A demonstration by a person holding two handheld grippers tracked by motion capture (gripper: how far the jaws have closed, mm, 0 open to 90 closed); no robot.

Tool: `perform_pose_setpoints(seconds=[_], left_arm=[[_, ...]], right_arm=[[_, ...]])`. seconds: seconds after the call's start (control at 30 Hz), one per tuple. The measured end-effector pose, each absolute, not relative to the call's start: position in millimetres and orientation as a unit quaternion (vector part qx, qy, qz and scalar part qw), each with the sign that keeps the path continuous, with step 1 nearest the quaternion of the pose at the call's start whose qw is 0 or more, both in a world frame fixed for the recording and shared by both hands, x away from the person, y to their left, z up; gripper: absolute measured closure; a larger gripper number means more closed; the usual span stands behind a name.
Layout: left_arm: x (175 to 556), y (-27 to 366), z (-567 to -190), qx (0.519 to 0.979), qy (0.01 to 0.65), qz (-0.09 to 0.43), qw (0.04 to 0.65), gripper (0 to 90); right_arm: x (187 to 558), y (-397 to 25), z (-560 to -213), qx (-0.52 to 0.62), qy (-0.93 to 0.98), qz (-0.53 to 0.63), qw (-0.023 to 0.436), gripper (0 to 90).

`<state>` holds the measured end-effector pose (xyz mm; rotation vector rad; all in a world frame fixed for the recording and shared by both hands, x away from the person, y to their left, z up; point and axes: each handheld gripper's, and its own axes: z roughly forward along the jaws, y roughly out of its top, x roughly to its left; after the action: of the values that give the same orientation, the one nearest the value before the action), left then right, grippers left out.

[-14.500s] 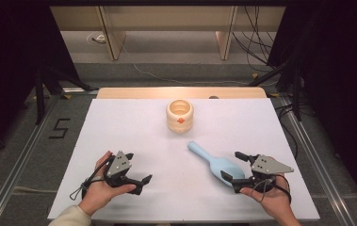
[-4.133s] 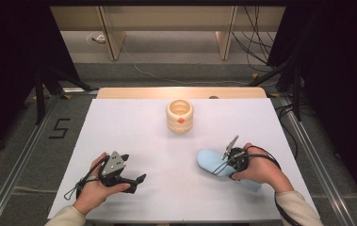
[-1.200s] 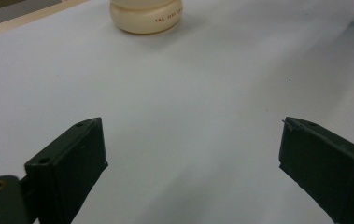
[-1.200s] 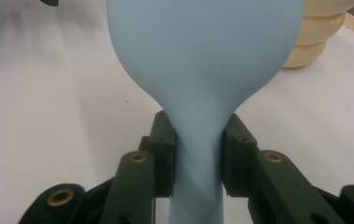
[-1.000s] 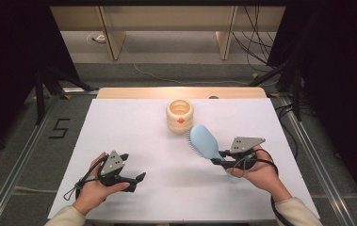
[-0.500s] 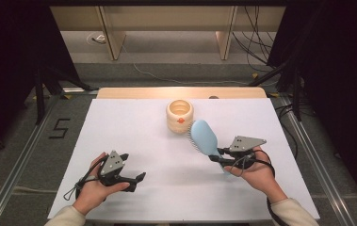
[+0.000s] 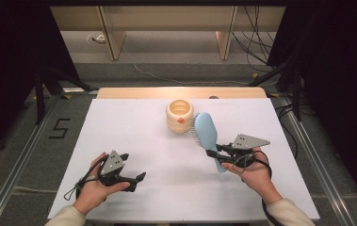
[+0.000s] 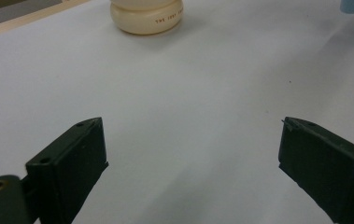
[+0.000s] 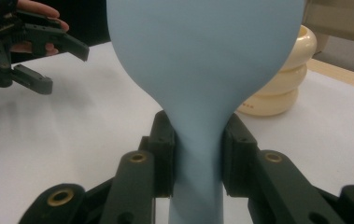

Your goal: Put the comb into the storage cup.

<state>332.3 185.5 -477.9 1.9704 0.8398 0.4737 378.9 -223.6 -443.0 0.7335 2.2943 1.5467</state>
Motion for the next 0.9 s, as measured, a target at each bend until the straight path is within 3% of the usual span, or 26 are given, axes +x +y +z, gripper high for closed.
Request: perform_pose_setpoints(seconds=[0.9], left_arm=[[333.4, 185.4, -478.0, 0.795, 0.346, 0.189, 0.462, 8.0]], right_arm=[[380.7, -222.5, -441.0, 0.273, 0.768, 0.561, 0.144, 70.3]])
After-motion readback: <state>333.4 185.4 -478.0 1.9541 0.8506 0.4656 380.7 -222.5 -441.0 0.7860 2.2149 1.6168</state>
